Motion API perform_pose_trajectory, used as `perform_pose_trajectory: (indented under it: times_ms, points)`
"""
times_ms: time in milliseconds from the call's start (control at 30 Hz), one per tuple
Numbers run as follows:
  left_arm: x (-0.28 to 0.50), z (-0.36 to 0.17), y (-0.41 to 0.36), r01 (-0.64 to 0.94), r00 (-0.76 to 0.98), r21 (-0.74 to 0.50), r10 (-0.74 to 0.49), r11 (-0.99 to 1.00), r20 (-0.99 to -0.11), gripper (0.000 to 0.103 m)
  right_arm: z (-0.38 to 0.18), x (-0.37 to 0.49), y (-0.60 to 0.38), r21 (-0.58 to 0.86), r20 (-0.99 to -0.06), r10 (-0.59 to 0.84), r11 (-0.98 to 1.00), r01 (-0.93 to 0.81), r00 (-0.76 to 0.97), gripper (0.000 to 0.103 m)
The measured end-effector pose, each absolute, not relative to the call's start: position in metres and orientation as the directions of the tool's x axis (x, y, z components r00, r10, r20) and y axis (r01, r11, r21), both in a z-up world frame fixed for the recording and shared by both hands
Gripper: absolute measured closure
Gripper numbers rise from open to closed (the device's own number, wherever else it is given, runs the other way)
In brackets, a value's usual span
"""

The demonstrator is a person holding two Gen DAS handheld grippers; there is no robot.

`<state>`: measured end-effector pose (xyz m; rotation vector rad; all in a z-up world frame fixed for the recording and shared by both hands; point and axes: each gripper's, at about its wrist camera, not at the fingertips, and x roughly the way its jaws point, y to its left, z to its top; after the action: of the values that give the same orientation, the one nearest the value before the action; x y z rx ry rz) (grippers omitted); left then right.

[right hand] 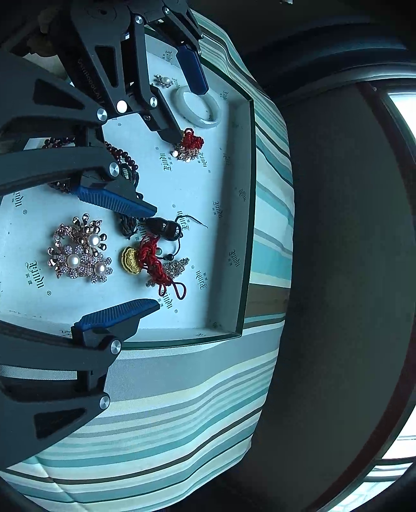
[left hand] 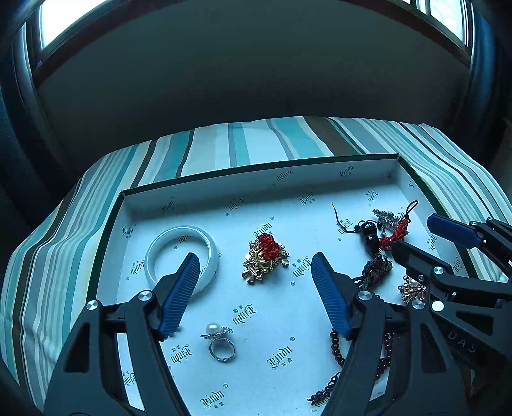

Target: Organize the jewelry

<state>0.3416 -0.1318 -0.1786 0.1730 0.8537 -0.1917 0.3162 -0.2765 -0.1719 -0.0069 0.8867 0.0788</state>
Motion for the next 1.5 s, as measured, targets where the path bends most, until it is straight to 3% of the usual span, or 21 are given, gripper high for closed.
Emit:
perform_pose_trajectory:
  times_ms: [433,533,600,833,1500]
  points:
    - [0.292,-0.146,-0.093,0.148,0.677,0.048,-0.065,0.988,-0.733,0.020,-0.152,0.274,-0.258,0.033,-0.763,0.069,0.997,-0.068,0.643,0.049]
    - [0.277,-0.136,-0.083,0.117,0.686,0.045,-0.048,0.992,-0.726,0.016,-0.144,0.260,-0.251,0.034,-0.751,0.065,0.998,-0.061,0.657,0.036]
    - [0.265,-0.129,-0.078,0.101,0.699,0.053,-0.033,0.993,-0.714,0.013,-0.138,0.249,-0.247,0.038,-0.739,0.065,0.998,-0.055,0.670,0.034]
    - [0.223,-0.110,-0.057,0.055,0.731,0.077,0.013,0.996,-0.682,0.011,-0.116,0.212,-0.234,0.046,-0.711,0.064,0.998,-0.045,0.701,0.033]
    - [0.130,-0.049,-0.034,0.033,0.809,0.040,-0.003,0.999,-0.587,0.009,-0.046,0.118,-0.206,-0.018,-0.580,0.034,0.998,-0.055,0.814,0.028]
